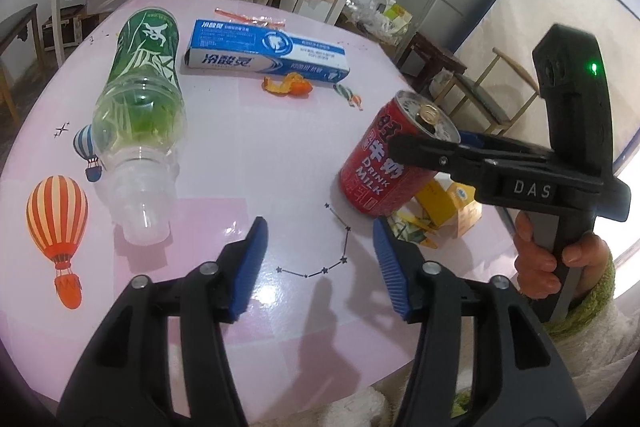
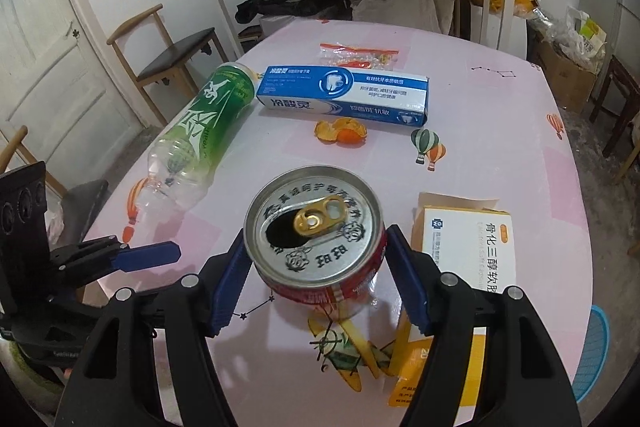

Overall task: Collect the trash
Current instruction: 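Hold the can up with the right gripper while the left gripper approaches the medicine box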

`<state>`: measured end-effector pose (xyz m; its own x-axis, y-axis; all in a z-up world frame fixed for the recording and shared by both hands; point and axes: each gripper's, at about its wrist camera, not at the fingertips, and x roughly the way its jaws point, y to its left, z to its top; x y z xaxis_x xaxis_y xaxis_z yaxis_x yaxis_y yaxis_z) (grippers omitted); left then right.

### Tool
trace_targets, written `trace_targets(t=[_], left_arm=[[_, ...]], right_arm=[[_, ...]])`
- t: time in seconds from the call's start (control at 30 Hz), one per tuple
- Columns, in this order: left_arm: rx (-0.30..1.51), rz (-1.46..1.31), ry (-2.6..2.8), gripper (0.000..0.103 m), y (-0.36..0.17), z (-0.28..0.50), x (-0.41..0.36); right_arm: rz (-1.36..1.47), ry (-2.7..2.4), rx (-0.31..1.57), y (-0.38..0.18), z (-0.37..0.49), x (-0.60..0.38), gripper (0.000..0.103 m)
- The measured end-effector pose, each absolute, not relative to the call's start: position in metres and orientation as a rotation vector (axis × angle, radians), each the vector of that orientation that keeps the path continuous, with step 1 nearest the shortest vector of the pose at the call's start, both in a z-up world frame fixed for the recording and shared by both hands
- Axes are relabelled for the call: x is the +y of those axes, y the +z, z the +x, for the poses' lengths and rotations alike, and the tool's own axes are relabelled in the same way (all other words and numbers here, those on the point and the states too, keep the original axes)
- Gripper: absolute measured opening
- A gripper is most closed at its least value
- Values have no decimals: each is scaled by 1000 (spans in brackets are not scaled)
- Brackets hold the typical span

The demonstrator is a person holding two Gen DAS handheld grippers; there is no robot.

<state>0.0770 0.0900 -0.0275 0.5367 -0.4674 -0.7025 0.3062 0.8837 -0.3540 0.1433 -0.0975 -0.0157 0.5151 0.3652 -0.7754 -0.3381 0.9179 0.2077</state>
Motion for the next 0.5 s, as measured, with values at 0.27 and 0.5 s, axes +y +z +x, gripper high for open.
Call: trace_targets(t=[0.27,0.5], left_arm=[[891,-136,-404,78,-26,70,85],[894,-95,-386,85,-25,71,75]], right_arm=[[109,431,933,-24,150,-101,67],[256,449,802,18,130,-143,67]])
